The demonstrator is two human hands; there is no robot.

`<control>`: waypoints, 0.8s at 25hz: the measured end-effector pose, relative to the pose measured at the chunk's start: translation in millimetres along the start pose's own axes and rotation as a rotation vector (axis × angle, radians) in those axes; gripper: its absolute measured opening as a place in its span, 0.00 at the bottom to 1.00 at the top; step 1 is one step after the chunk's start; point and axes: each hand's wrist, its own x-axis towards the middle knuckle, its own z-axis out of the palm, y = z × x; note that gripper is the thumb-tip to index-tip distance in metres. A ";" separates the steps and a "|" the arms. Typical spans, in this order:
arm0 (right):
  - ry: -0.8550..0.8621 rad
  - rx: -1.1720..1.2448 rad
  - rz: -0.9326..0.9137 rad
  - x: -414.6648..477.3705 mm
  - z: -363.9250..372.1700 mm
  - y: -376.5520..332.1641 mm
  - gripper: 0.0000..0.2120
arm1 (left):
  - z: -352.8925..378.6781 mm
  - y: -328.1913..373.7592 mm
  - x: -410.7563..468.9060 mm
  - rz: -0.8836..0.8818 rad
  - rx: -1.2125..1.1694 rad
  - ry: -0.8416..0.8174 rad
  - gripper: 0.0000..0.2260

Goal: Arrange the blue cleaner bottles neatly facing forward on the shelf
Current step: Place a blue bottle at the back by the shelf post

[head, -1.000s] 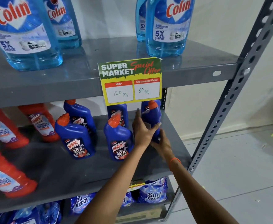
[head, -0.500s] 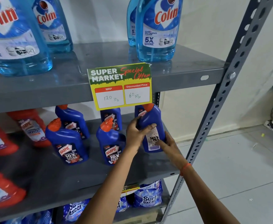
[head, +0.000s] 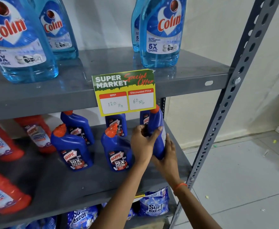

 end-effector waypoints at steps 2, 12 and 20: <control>0.029 0.124 -0.010 2.3 -6.9 1.4 0.36 | -6.2 -9.5 2.7 -0.031 -0.203 -0.139 0.14; -0.141 0.522 0.171 27.6 -24.1 11.4 0.21 | 6.3 -26.4 11.3 -0.178 -0.284 -0.245 0.27; -0.180 0.534 0.131 55.7 -14.0 18.8 0.26 | 19.2 -45.9 7.2 -0.067 -0.068 -0.111 0.31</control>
